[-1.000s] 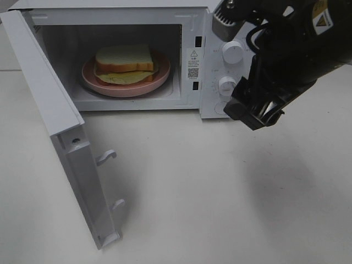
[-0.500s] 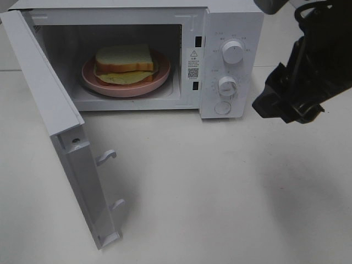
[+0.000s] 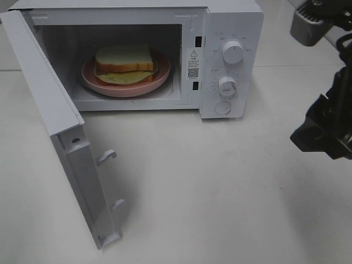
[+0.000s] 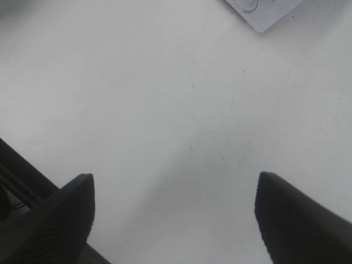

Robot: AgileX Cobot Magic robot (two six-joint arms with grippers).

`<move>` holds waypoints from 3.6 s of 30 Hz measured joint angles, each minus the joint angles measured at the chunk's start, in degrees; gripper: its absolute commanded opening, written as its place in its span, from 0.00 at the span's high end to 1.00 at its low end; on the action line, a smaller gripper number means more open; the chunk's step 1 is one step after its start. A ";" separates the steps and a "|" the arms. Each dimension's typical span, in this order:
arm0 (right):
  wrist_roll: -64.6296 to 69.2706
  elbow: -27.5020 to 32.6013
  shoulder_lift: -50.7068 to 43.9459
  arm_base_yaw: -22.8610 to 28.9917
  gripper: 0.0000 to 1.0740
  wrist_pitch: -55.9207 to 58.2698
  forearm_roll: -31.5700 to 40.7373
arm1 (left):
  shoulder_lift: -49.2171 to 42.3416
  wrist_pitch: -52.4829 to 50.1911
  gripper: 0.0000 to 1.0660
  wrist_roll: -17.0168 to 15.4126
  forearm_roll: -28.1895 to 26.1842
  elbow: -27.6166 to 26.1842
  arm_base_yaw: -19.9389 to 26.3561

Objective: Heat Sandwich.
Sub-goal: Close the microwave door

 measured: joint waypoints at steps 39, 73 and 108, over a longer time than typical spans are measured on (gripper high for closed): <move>9.45 20.51 -40.11 -10.43 0.29 10.66 1.43 | 0.00 0.00 0.08 0.00 0.00 0.00 0.00; 5.84 22.86 -61.31 -35.64 0.29 5.56 7.85 | 0.00 0.00 0.08 0.00 0.00 0.00 0.00; 5.84 22.86 -61.31 -35.64 0.29 5.56 8.08 | 0.00 0.00 0.08 0.00 0.00 0.00 0.00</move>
